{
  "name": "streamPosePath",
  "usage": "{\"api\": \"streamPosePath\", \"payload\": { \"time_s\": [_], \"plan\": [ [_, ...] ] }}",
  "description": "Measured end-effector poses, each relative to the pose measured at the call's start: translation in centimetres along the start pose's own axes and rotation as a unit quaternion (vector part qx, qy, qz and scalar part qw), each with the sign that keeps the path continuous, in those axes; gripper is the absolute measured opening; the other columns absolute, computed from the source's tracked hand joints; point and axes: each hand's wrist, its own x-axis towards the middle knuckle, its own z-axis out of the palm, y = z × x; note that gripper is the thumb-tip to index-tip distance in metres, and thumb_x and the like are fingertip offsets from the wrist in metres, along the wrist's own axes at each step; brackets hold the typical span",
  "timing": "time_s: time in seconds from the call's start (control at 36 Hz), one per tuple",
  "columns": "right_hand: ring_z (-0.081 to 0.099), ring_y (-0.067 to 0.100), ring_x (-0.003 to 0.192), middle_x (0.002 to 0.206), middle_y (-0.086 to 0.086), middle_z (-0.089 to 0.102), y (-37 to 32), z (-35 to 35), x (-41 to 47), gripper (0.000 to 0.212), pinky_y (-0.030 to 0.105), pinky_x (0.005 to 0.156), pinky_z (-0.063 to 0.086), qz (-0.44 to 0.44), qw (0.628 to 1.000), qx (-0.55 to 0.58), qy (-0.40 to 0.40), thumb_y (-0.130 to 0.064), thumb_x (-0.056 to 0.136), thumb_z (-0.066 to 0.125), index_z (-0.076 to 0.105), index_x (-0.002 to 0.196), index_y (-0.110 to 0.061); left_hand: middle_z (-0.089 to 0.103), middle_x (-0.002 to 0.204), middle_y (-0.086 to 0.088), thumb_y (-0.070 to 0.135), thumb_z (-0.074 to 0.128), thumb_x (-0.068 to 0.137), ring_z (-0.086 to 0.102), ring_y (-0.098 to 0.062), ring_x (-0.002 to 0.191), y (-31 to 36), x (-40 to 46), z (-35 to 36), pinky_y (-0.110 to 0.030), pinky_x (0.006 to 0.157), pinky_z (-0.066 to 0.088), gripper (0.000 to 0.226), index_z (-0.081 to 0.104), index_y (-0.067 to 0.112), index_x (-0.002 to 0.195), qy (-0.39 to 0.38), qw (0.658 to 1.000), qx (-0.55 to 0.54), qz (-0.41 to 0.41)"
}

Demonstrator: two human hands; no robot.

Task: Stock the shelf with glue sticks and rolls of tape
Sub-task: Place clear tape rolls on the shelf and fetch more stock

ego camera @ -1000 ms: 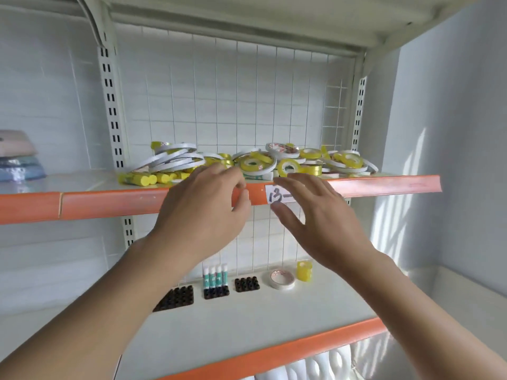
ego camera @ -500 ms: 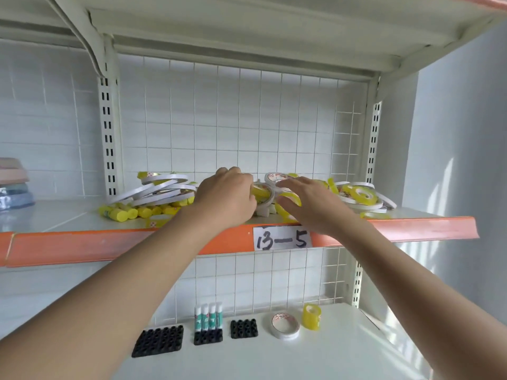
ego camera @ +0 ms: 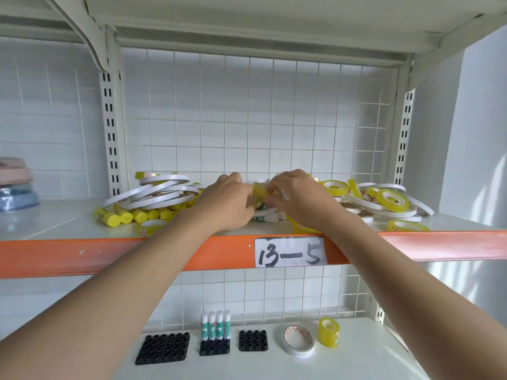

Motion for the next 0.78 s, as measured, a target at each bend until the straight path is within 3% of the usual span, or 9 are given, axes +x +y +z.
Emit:
{"api": "streamPosePath", "payload": {
  "time_s": [0.11,0.19,0.39,0.5,0.58,0.69,0.78],
  "plan": [
    [0.052,0.029,0.096,0.097,0.009,0.063,-0.4,-0.3,-0.4,0.021,0.045,0.081,0.045,0.003,0.995,0.060,0.080,-0.027,0.094,0.061,0.064,0.103,-0.008,0.045,0.114,-0.002,0.030,0.052,0.092,0.040,-0.021,0.113,-0.2,-0.2,-0.3,-0.034,0.089,0.039,0.016,0.057,0.017,0.099,0.049,0.997,-0.063,-0.012],
    [0.056,0.028,0.095,0.108,0.008,0.060,-0.6,-0.7,-0.5,0.021,0.041,0.081,0.047,-0.001,0.991,0.076,0.111,-0.026,0.092,0.064,0.063,0.105,-0.009,0.044,0.116,0.000,0.029,0.056,0.089,0.040,-0.019,0.111,-0.3,-0.5,-1.1,-0.027,0.083,0.032,0.016,0.057,0.015,0.097,0.092,0.992,-0.079,-0.015],
    [0.059,0.022,0.087,0.115,0.001,0.057,-2.0,-2.1,-1.7,0.021,0.042,0.077,0.053,-0.001,0.983,0.088,0.158,-0.028,0.087,0.069,0.061,0.099,-0.013,0.048,0.114,-0.001,0.030,0.059,0.088,0.050,-0.021,0.096,-0.5,-3.4,-3.8,-0.029,0.079,0.037,0.016,0.056,0.016,0.096,0.141,0.982,-0.122,-0.007],
    [0.058,0.014,0.088,0.114,0.003,0.057,-4.4,-3.5,-4.4,0.022,0.037,0.077,0.054,-0.007,0.971,0.093,0.219,-0.026,0.084,0.074,0.062,0.096,-0.011,0.051,0.097,0.005,0.032,0.064,0.085,0.049,-0.011,0.077,0.2,-7.0,-5.4,-0.024,0.065,0.027,0.021,0.047,0.021,0.092,0.214,0.966,-0.142,0.035],
    [0.056,0.013,0.093,0.115,0.003,0.057,-6.6,-4.1,-7.3,0.024,0.035,0.074,0.052,-0.001,0.970,0.072,0.231,-0.027,0.083,0.073,0.064,0.097,-0.011,0.051,0.089,0.008,0.033,0.067,0.083,0.043,-0.008,0.065,1.2,-10.4,-5.7,-0.022,0.058,0.026,0.033,0.044,0.019,0.101,0.249,0.954,-0.152,0.068],
    [0.056,0.018,0.097,0.116,0.005,0.056,-8.9,-3.7,-11.6,0.029,0.037,0.069,0.053,0.014,0.975,0.039,0.220,-0.030,0.080,0.072,0.063,0.099,-0.010,0.061,0.111,0.000,0.037,0.069,0.079,0.055,-0.017,0.097,1.7,-14.0,-4.0,-0.022,0.076,0.037,0.054,0.048,0.015,0.124,0.252,0.948,-0.170,0.097],
    [0.054,0.011,0.097,0.113,0.004,0.056,-9.9,-2.7,-14.9,0.035,0.032,0.070,0.051,0.046,0.974,0.043,0.218,-0.032,0.079,0.072,0.062,0.100,-0.007,0.059,0.115,-0.003,0.047,0.059,0.080,0.048,-0.013,0.103,1.7,-16.1,-2.1,-0.017,0.081,0.033,0.060,0.051,0.011,0.128,0.234,0.949,-0.176,0.118]
  ]
}}
